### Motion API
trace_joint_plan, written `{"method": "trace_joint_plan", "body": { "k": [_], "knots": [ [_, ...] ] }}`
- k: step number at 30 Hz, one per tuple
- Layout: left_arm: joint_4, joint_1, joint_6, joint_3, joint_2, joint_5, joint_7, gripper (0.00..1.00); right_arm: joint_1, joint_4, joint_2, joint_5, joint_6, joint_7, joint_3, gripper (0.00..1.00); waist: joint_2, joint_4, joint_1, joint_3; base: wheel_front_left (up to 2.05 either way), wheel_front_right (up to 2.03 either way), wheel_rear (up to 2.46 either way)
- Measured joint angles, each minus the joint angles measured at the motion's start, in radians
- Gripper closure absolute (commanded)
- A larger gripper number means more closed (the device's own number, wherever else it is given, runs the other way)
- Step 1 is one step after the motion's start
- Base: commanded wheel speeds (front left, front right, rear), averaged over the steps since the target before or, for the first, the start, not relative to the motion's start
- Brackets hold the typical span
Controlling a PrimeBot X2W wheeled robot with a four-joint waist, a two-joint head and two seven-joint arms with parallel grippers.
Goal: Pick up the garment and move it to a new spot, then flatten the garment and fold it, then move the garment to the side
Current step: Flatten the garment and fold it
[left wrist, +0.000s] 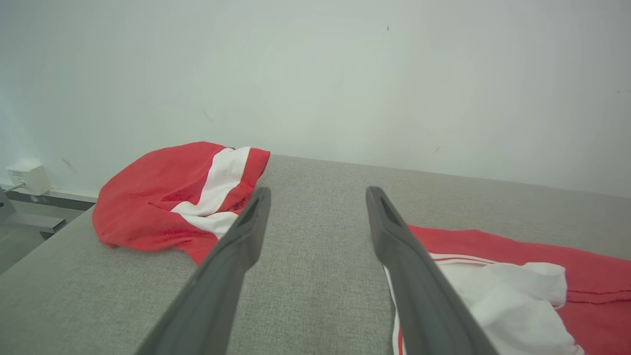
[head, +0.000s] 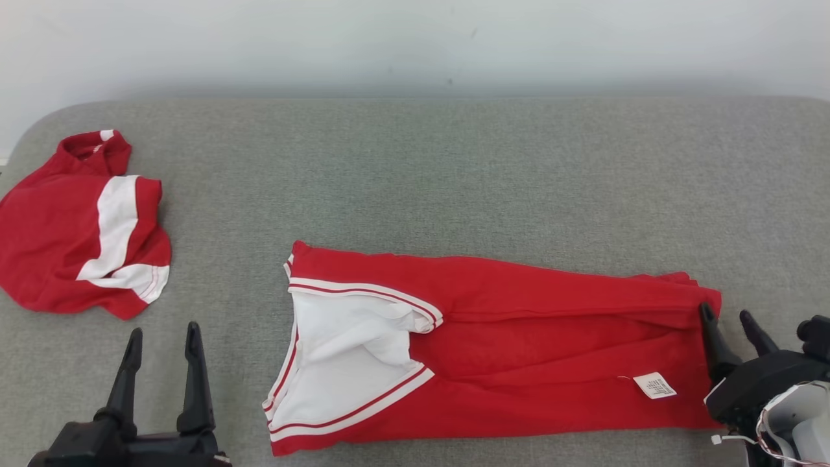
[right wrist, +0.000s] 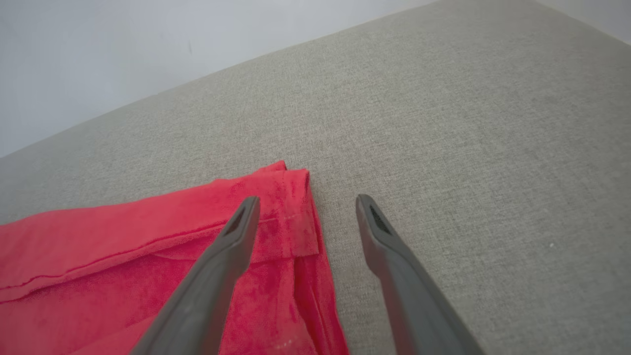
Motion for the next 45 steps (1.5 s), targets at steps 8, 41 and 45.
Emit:
{"method": "trace_joint_plan", "body": {
  "k": [8, 41, 45],
  "knots": [
    [0.05, 0.02, -0.077, 0.081, -0.067, 0.058, 0.0, 0.0, -0.03, 0.114, 0.018, -0.011, 0.0, 0.049, 0.005, 0.0, 0.0, 0.022, 0.0, -0.016, 0.0, 0.0, 0.0],
    [0.096, 0.033, -0.149, 0.176, -0.148, 0.153, 0.0, 0.0, -0.113, 0.348, -0.116, 0.028, 0.0, -0.15, -0.005, 1.0, 0.0, 0.002, 0.0, -0.045, 0.0, 0.0, 0.0],
    [0.095, 0.036, -0.149, 0.18, -0.149, 0.156, 0.0, 0.0, -0.111, 0.328, -0.132, 0.025, 0.0, -0.169, -0.011, 1.0, 0.0, -0.01, 0.0001, -0.051, 0.0, 0.0, 0.0]
  ]
}}
